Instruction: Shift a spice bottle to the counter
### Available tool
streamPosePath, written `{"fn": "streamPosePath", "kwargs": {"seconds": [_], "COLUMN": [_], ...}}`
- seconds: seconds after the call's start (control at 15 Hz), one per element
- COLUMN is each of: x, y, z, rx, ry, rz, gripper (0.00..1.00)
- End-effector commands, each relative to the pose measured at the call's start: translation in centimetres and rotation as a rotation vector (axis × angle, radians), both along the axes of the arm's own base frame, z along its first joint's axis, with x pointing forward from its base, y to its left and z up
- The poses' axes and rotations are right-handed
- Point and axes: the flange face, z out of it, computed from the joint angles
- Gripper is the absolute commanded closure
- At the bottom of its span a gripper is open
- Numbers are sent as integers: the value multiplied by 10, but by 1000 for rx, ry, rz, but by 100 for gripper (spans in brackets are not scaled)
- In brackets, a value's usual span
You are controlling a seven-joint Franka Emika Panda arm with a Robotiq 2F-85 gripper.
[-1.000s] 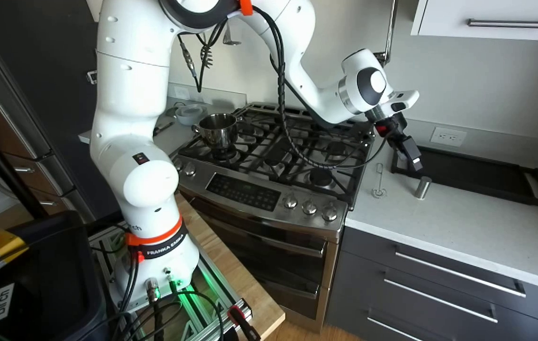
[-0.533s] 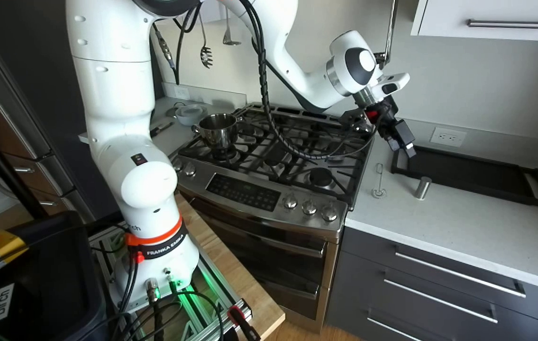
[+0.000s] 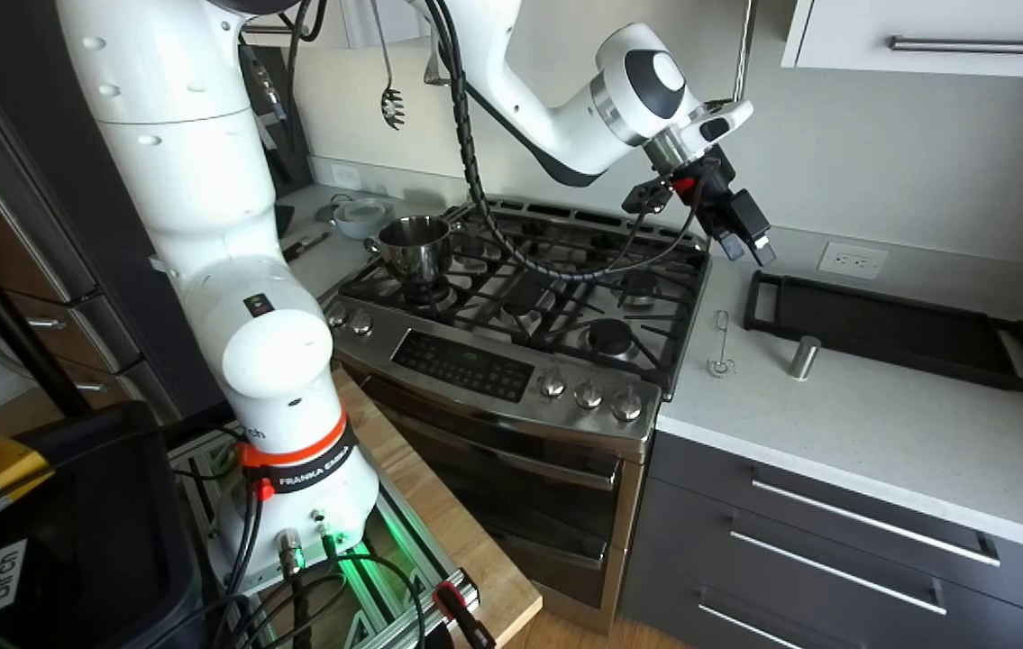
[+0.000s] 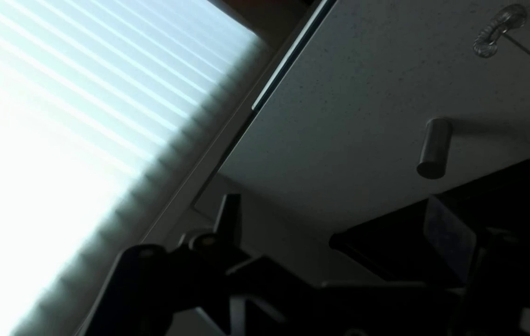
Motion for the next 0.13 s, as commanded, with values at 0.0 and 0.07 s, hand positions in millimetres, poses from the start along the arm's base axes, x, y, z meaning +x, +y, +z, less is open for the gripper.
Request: {"fn": "streamPosePath", "kwargs": {"seconds": [0.0, 0.07], "x": [-1, -1], "y": [0, -1], "z": [1, 0], "rx": [1, 1], "ry": [1, 1], "rz": [-1, -2], "gripper": [0, 0]}}
